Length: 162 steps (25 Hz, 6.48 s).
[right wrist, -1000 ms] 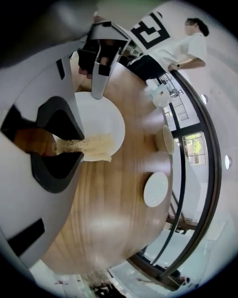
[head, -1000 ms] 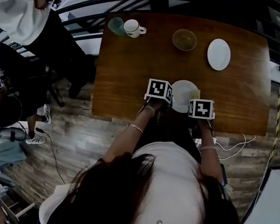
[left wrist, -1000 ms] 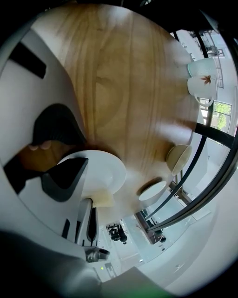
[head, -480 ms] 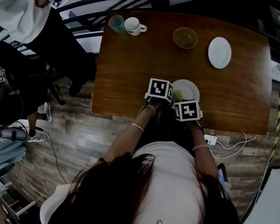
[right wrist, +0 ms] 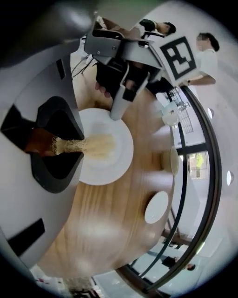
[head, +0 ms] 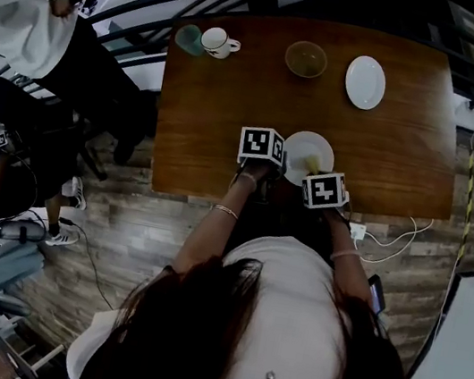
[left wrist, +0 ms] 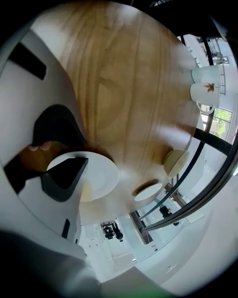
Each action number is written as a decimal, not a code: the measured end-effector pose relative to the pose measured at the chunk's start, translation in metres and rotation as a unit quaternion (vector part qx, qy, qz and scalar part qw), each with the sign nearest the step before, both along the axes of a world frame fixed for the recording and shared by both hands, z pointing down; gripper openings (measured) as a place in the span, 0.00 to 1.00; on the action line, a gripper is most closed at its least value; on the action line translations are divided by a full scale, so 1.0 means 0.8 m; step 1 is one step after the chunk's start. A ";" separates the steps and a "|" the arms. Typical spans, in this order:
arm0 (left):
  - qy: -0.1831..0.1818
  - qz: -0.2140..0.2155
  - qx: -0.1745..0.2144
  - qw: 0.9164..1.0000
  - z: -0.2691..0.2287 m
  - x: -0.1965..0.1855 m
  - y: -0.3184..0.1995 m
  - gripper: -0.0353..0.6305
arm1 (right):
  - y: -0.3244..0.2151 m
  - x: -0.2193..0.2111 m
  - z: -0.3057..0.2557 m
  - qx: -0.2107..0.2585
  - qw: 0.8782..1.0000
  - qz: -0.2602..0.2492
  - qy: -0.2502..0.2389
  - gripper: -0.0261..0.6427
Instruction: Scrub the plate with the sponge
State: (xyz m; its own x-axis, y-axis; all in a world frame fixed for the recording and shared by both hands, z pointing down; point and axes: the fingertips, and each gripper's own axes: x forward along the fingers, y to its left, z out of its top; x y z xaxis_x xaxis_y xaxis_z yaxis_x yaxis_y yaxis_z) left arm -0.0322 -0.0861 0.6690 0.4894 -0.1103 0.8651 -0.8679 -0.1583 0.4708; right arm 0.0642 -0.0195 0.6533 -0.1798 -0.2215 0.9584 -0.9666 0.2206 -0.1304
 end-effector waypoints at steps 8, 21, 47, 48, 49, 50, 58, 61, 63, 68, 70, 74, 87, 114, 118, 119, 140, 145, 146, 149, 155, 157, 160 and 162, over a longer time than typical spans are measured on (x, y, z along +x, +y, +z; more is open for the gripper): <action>0.009 0.011 -0.002 1.000 0.003 0.000 -0.003 0.19 | -0.021 -0.024 0.014 0.031 0.999 -0.033 -0.024 0.18; 0.016 0.028 -0.047 0.998 0.002 0.002 0.036 0.16 | -0.024 -0.012 0.013 0.029 0.998 -0.040 -0.024 0.18; -0.026 0.014 -0.070 0.997 0.008 0.006 0.039 0.18 | 0.027 -0.036 0.012 -0.050 0.994 -0.081 -0.045 0.18; -0.024 0.009 -0.071 0.997 0.008 0.006 0.039 0.18 | 0.025 -0.053 0.015 -0.048 0.993 -0.081 -0.064 0.18; -0.022 0.007 -0.072 0.997 0.008 0.006 0.039 0.18 | 0.023 -0.062 0.018 -0.044 0.993 -0.076 -0.079 0.18; -0.021 0.009 -0.071 0.997 0.008 0.006 0.038 0.18 | 0.018 -0.061 0.020 -0.039 0.993 -0.068 -0.085 0.18; -0.028 0.025 -0.060 0.997 0.008 0.007 0.038 0.19 | -0.018 0.037 0.014 -0.019 1.000 0.023 -0.009 0.18; -0.025 0.015 -0.063 0.998 0.008 0.006 0.039 0.18 | -0.019 0.001 0.020 -0.023 1.000 -0.005 -0.011 0.18; -0.017 0.006 -0.064 0.998 0.008 0.005 0.038 0.18 | -0.026 -0.011 0.021 -0.015 0.999 -0.023 -0.020 0.18; -0.020 0.012 -0.058 0.998 0.007 0.007 0.038 0.18 | -0.037 0.031 0.017 -0.002 1.000 0.002 -0.006 0.18; -0.018 0.009 -0.059 0.998 0.006 0.007 0.038 0.18 | -0.037 0.033 0.015 -0.003 1.000 0.015 -0.010 0.18; -0.019 0.004 -0.060 0.998 0.007 0.006 0.037 0.18 | -0.035 -0.008 0.020 -0.010 0.999 0.016 -0.046 0.18; -0.021 -0.011 -0.039 0.999 0.007 0.006 0.037 0.18 | -0.046 0.030 0.017 0.004 0.999 0.038 -0.021 0.18; -0.011 -0.006 -0.043 0.999 0.007 0.009 0.039 0.18 | -0.066 0.041 0.020 -0.009 0.988 0.120 -0.094 0.18; -0.015 0.002 -0.045 0.999 0.006 0.012 0.040 0.18 | -0.068 0.034 0.020 -0.010 0.989 0.116 -0.092 0.18; -0.016 0.004 -0.046 0.999 0.006 0.013 0.042 0.18 | -0.067 0.026 0.021 -0.013 0.990 0.106 -0.093 0.18; 0.005 -0.025 -0.052 0.998 0.007 0.009 0.039 0.18 | -0.081 0.035 0.020 -0.019 0.989 0.113 -0.091 0.18; 0.002 -0.017 -0.051 0.999 0.005 0.011 0.040 0.17 | -0.080 -0.011 0.022 -0.031 0.993 0.069 -0.093 0.18; 0.001 -0.015 -0.050 0.999 0.005 0.011 0.040 0.17 | -0.078 -0.024 0.023 -0.038 0.993 0.055 -0.101 0.18; 0.000 -0.013 -0.050 0.999 0.004 0.012 0.042 0.17 | -0.066 -0.058 0.023 -0.065 0.988 0.025 -0.140 0.18; 0.001 -0.025 -0.051 0.998 0.004 0.006 0.039 0.16 | -0.063 -0.063 0.023 -0.077 0.979 0.051 -0.181 0.18; 0.002 -0.029 -0.052 0.998 0.004 0.007 0.040 0.16 | -0.061 -0.055 0.023 -0.069 0.981 0.053 -0.173 0.18; 0.003 -0.031 -0.049 0.998 0.004 0.007 0.040 0.16 | -0.063 -0.036 0.023 -0.053 0.985 0.061 -0.151 0.18; 0.002 -0.032 -0.046 0.998 0.005 0.006 0.038 0.16 | -0.067 -0.017 0.024 -0.044 0.986 0.077 -0.139 0.18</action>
State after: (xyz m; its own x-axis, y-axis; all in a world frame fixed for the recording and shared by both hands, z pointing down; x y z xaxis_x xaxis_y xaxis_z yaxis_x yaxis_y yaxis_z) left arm -0.0274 -0.0555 0.6731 0.4881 -0.0608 0.8707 -0.8725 -0.0589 0.4850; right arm 0.0502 -0.0729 0.6722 -0.4096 -0.1848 0.8934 -0.9117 0.0489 -0.4079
